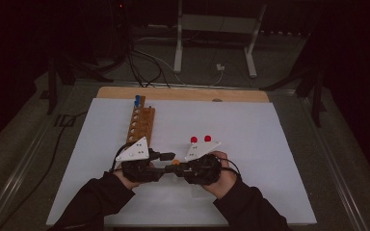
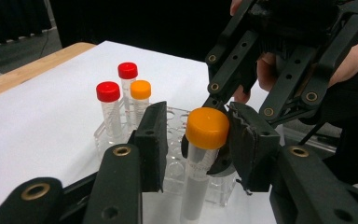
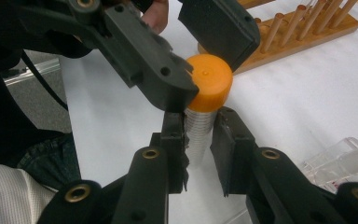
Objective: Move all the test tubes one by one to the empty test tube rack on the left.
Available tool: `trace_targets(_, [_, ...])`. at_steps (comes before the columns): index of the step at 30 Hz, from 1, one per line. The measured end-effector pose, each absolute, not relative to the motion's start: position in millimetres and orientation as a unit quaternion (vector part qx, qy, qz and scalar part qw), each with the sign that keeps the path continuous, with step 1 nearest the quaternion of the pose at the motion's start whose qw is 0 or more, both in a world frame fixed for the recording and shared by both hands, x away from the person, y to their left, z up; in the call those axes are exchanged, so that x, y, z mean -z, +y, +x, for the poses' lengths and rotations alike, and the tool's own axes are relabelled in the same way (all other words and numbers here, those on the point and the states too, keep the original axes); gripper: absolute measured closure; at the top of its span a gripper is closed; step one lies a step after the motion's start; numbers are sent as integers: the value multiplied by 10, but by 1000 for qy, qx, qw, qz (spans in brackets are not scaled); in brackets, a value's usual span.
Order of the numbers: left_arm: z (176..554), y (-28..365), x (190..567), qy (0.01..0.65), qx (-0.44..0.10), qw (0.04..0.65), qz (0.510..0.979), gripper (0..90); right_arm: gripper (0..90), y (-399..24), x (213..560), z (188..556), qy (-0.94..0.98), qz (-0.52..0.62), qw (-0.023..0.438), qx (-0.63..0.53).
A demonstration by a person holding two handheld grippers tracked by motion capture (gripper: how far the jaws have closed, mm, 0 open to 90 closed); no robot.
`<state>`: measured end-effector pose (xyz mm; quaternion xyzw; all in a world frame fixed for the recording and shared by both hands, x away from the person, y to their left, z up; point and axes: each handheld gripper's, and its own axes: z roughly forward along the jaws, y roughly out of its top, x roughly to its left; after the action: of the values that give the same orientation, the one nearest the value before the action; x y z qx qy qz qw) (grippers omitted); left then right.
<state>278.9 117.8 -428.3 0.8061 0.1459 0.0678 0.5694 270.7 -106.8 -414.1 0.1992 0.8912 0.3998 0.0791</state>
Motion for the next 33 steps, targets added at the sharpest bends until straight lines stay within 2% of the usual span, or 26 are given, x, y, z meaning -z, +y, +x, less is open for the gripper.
trace_targets(7, [2787,1165,4291,136,-62,568,809,696,754,-1070,4145,2711,890,201,78,-401])
trace_targets(27, [2785,1169,4238,130,-72,568,809,717,746,-1085,4130,2710,884,204,74,-415])
trace_targets(29, [2796,1183,4223,136,-76,570,807,717,716,-1096,4117,2712,881,205,73,-420])
trace_targets(31, [2821,1218,4206,141,-77,572,804,718,624,-1114,4110,2721,878,211,73,-424])
trace_targets(33, [2838,1256,4181,148,-83,573,802,718,575,-1138,4103,2719,874,216,74,-429])
